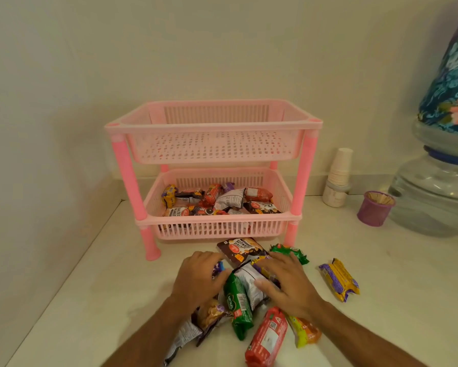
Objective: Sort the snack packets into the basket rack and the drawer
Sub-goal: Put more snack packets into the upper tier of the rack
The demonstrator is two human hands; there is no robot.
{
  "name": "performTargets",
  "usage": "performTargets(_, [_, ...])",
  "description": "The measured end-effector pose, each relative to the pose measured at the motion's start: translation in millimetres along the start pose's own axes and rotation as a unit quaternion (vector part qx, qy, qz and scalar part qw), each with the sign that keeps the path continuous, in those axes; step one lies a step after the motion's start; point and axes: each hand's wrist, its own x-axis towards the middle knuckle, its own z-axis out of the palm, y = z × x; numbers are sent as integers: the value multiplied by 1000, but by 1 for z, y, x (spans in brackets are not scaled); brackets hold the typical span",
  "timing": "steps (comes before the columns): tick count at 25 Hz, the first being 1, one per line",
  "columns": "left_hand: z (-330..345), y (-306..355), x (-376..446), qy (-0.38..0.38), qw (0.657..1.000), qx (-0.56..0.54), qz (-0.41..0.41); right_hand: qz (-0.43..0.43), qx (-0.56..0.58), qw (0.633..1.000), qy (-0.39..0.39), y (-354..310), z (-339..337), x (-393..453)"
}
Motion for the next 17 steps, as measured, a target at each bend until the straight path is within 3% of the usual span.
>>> performTargets(4, [19,21,51,-168,976,134,-28,37,63,993,92,0,-23,23])
performTargets(6, [30,25,64,-186,964,192,-9,38,73,991,105,0,-28,31])
performTargets(9, [38,23,69,-150,956,246,54,42,56,992,104,4,-29,33])
performTargets(11, [26,21,65,-86,965,229,92,50,26,995,86,11,-28,30])
performTargets(15, [-36,27,59,75,973,87,202,37,-57,997,-45,26,-29,29])
performTargets(17, [-79,34,61,141,964,6,225,33,-73,994,-72,30,-28,31])
